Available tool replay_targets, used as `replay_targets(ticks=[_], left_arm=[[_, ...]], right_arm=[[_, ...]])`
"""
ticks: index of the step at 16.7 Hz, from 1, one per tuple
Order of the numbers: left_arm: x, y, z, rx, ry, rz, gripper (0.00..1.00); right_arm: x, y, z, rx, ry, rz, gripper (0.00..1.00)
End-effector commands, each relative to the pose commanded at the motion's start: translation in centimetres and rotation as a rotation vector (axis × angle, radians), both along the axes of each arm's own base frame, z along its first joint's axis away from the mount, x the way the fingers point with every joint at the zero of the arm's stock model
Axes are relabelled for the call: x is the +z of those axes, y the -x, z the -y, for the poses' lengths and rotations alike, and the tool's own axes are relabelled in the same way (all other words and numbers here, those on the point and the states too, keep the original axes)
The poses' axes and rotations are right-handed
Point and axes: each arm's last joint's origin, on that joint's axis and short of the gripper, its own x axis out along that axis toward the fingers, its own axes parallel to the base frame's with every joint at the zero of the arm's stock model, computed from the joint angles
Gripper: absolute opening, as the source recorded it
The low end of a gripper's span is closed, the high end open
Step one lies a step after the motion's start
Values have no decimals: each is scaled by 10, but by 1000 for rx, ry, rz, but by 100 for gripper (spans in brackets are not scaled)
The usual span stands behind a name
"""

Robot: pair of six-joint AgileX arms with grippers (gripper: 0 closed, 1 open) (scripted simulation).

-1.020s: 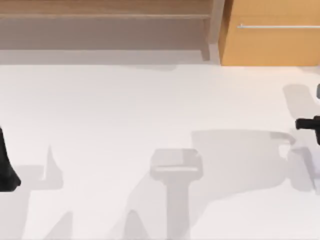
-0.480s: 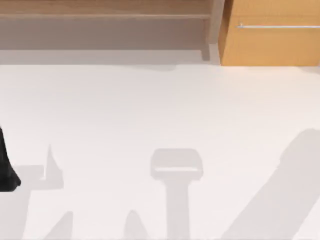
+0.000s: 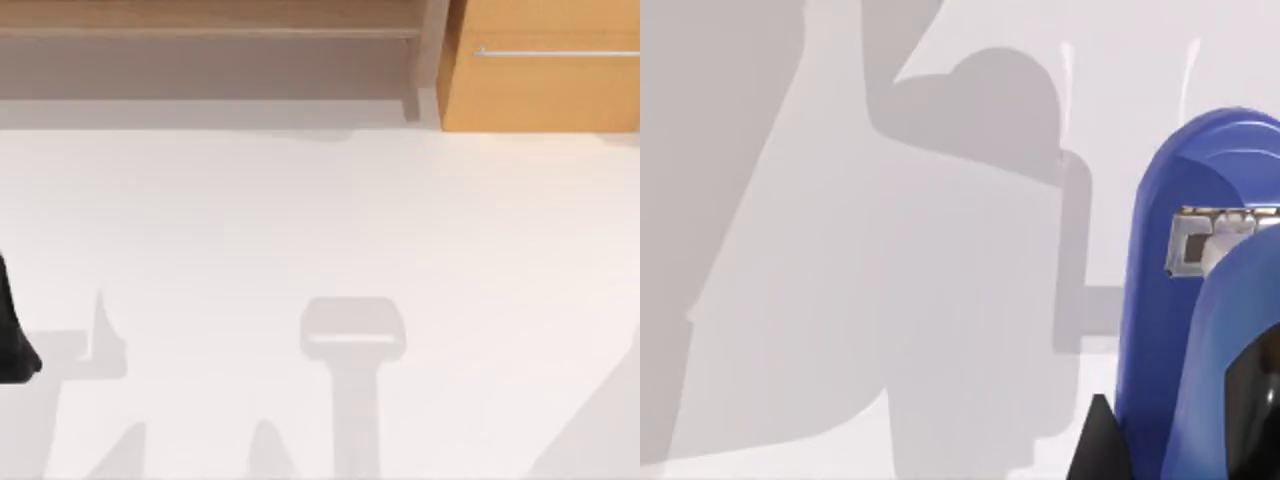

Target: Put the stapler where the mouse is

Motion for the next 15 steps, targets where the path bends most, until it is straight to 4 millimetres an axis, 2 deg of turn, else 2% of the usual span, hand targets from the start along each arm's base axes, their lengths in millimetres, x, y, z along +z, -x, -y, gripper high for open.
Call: replay_targets(ticks=[10, 15], left_arm=[[0, 0, 0, 0, 0, 0, 100], [0, 0, 0, 0, 0, 0, 100]], right_arm=[[-16, 1, 3, 6, 2, -33, 0], [-17, 6, 5, 1, 30, -73, 0]])
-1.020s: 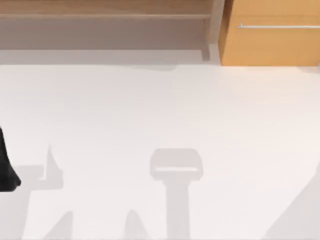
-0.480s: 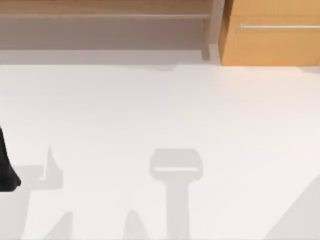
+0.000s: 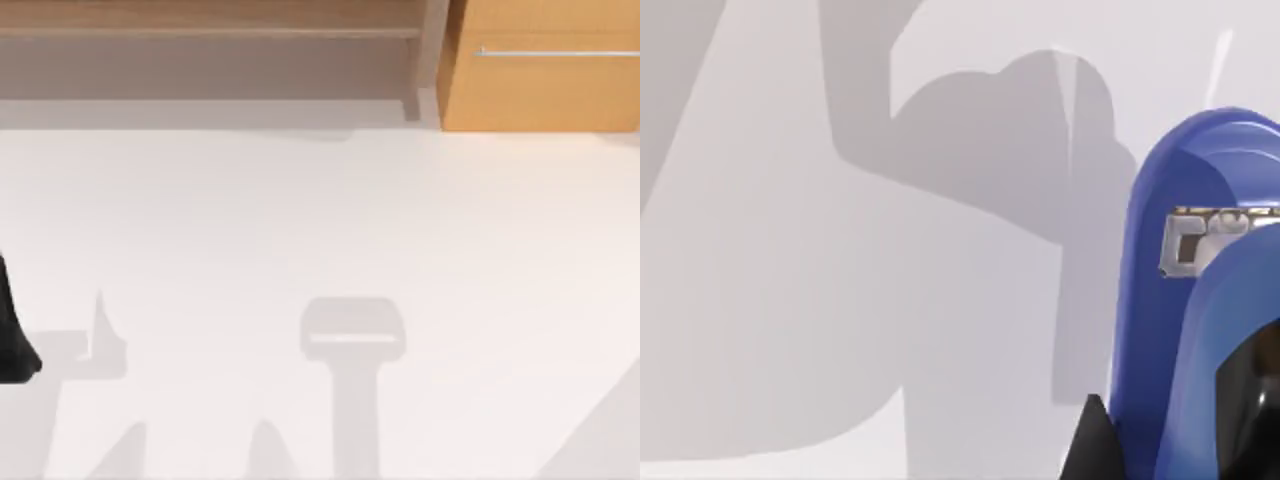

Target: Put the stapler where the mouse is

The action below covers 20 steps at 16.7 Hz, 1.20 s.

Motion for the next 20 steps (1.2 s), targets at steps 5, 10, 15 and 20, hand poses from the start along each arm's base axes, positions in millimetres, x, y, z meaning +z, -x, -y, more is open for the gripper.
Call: replay_targets(ticks=[5, 10, 15, 20], left_arm=[[0, 0, 0, 0, 0, 0, 100], [0, 0, 0, 0, 0, 0, 100], [0, 0, 0, 0, 0, 0, 100], [0, 0, 0, 0, 0, 0, 100]], right_arm=[[2, 2, 0, -3, 19, -7, 0], [4, -3, -1, -4, 13, 60, 0], [-14, -6, -3, -3, -34, 70, 0], [-14, -6, -3, -3, -34, 70, 8]])
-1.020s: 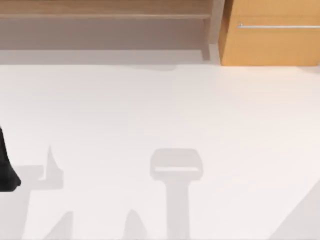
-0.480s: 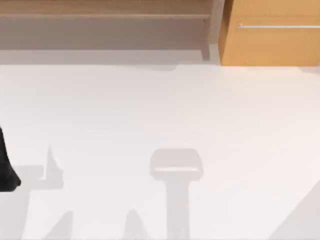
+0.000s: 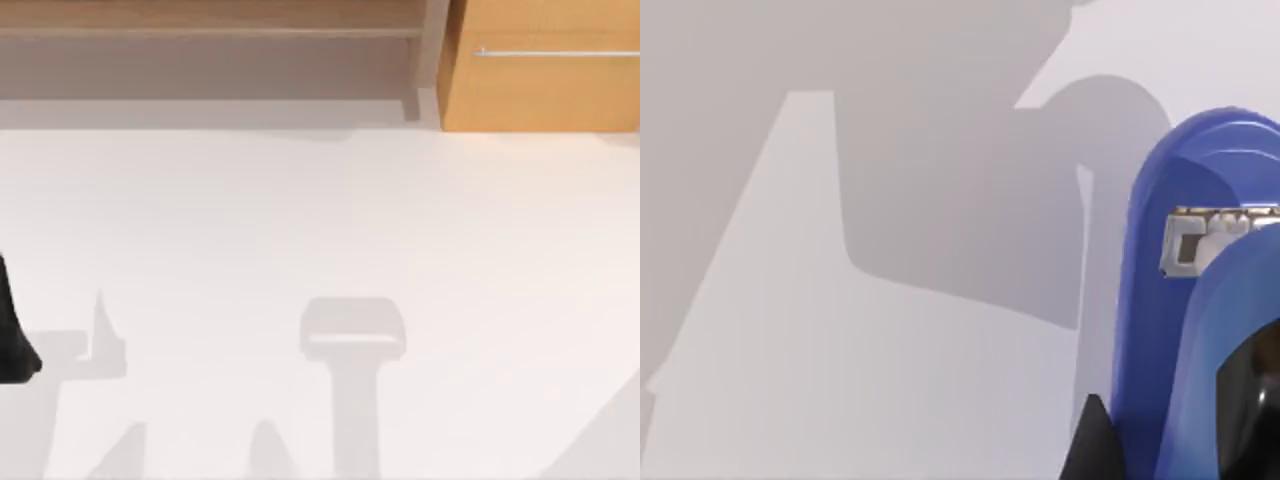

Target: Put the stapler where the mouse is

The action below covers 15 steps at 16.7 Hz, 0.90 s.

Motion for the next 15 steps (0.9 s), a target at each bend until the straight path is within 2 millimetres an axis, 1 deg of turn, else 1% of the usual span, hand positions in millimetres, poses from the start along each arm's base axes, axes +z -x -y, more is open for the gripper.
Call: replay_targets(ticks=[12, 13, 15], left_arm=[[0, 0, 0, 0, 0, 0, 100], [0, 0, 0, 0, 0, 0, 100], [0, 0, 0, 0, 0, 0, 100]], right_arm=[[0, 0, 0, 0, 0, 0, 98], [0, 0, 0, 0, 0, 0, 100], [0, 0, 0, 0, 0, 0, 100]])
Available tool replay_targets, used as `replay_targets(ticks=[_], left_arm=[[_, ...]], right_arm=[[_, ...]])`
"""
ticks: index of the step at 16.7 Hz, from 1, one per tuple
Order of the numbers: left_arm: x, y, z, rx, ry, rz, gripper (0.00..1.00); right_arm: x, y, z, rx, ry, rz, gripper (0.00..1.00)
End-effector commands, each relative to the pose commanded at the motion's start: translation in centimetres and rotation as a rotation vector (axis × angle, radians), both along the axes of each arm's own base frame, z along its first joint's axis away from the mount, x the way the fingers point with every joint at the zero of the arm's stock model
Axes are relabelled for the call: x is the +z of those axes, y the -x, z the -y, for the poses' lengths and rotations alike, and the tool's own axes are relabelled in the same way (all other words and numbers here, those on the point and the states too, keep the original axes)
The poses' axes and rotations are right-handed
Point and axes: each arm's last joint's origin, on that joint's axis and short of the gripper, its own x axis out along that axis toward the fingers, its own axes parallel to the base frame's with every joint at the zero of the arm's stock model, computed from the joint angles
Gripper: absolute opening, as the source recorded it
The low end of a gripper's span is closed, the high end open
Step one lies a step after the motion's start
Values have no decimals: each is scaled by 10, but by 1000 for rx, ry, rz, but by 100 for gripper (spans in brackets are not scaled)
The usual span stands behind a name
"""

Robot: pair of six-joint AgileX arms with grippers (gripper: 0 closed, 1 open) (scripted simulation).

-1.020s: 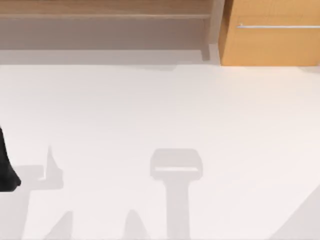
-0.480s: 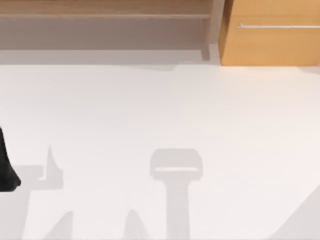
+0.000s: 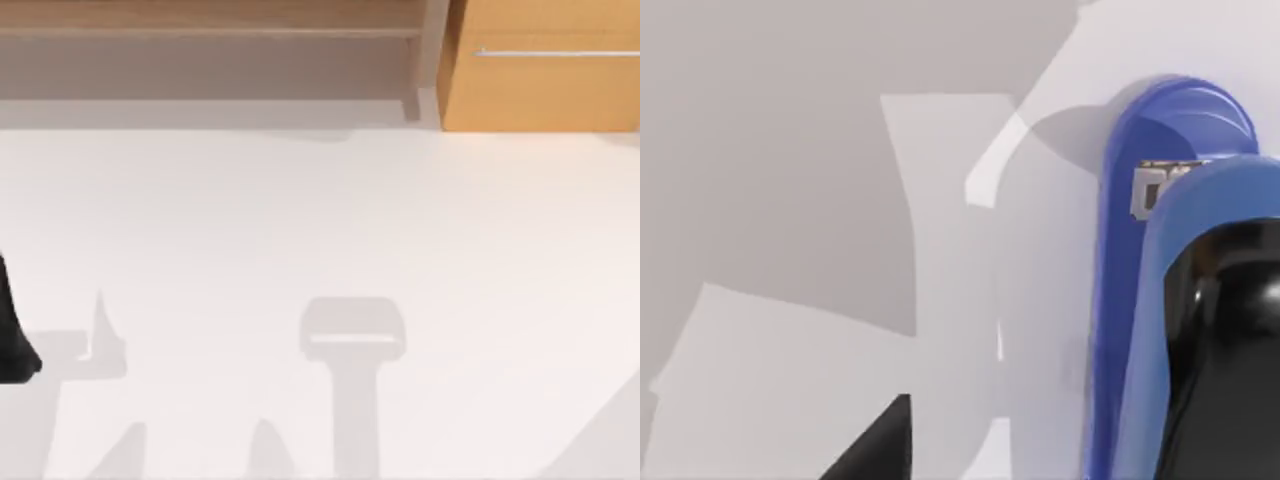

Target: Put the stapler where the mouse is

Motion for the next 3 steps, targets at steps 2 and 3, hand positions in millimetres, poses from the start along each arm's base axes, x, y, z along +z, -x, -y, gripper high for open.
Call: replay_targets(ticks=[2, 3], left_arm=[[0, 0, 0, 0, 0, 0, 100], [0, 0, 0, 0, 0, 0, 100]], right_arm=[[0, 0, 0, 0, 0, 0, 100], [0, 0, 0, 0, 0, 0, 100]])
